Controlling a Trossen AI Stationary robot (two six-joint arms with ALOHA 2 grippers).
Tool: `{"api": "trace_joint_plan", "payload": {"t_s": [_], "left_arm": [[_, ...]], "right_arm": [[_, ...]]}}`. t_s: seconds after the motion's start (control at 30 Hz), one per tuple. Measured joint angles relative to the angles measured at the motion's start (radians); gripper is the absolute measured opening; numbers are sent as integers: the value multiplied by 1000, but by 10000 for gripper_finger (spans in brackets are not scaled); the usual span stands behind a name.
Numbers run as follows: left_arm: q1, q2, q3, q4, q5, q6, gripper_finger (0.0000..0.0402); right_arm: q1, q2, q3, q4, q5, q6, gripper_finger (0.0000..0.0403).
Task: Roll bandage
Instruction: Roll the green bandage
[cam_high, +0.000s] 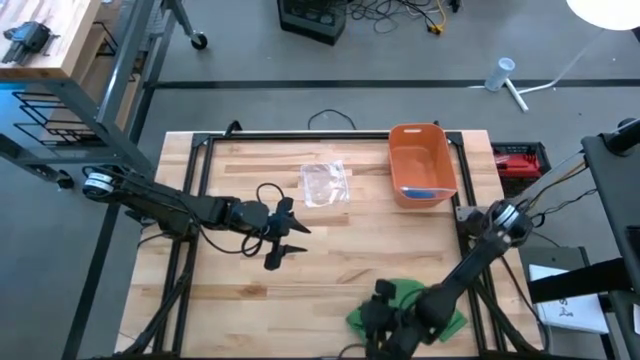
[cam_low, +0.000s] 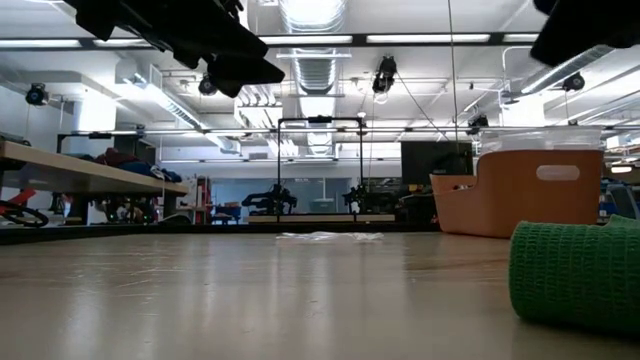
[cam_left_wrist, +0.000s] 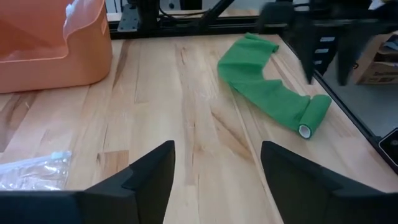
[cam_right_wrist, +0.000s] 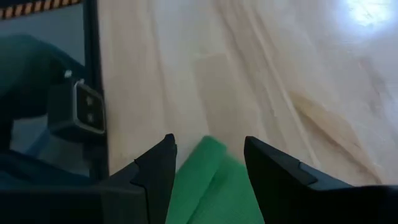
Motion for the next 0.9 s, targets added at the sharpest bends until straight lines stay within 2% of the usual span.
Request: {"api": "trace_joint_plan", "payload": {"t_s": [0.23, 0.27, 0.4, 0.5, 0.77, 0.9], "left_arm": [[0, 0, 0, 3, 0, 0, 212], [0, 0, 0, 2, 0, 0, 210], [0, 0, 0, 4, 0, 0, 204], [0, 0, 0, 6, 0, 0, 200], [0, 0, 0, 8, 0, 0, 193], [0, 0, 0, 8, 0, 0, 192]], "right_arm": [[-18, 89, 116, -36, -58, -54, 183], [-28, 93, 123, -33, -95, -55, 183], [-93, 92, 136, -41, -361, -96, 183], [-129, 89, 135, -43, -462, -110, 183], [-156, 91, 147, 11, -471, -277, 183], [-109, 92, 147, 2, -503, -294, 183]]}}
